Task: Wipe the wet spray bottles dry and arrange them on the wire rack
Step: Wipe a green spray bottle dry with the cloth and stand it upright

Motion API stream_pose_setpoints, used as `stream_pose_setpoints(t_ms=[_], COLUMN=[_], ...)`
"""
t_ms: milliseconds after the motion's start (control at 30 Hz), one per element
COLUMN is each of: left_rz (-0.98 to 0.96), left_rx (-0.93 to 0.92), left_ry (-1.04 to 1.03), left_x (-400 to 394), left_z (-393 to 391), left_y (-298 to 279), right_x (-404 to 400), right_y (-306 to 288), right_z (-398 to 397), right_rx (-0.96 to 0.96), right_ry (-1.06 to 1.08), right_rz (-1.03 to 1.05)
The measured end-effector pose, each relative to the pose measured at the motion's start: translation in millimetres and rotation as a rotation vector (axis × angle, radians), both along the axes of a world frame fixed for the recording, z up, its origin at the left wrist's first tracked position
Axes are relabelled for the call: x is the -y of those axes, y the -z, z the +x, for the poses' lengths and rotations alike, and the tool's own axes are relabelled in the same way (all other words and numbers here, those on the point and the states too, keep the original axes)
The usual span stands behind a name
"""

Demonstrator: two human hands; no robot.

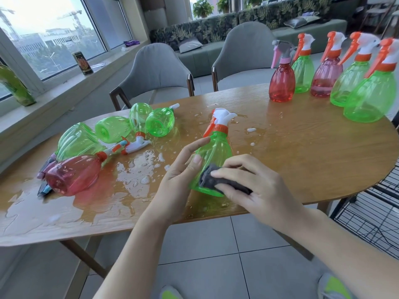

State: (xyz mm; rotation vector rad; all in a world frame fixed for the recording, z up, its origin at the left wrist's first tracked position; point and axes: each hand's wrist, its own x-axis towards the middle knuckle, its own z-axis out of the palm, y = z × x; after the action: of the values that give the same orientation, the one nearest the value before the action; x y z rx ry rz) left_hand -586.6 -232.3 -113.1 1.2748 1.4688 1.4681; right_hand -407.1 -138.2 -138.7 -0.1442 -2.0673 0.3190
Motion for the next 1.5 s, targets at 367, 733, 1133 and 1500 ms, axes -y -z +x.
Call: stream_pose_setpoints(t_ms=[367,733,1133,1500], left_rz=[0.051,0.073,0.064,0.052], left_rx=[-0.003,-0.02,-0.055,-0.049], left_ry=[0.101,-0.003,-0.014,0.059], left_x=[5,-1,-3,4], left_z=[-18,3,11,-6], left_y=[11,10,3,9], right_x=[-20,-10,9,-20], right_y=[-11,-9,4,-14], right_z=[-4,-1,5,-1], right_rx=[-0.173,-0.104,0.07,-0.129], right_ry=[0.129,0.09,-0.067,0.068], right_rz=[-0.421,-0.366,-0.078,-0.356])
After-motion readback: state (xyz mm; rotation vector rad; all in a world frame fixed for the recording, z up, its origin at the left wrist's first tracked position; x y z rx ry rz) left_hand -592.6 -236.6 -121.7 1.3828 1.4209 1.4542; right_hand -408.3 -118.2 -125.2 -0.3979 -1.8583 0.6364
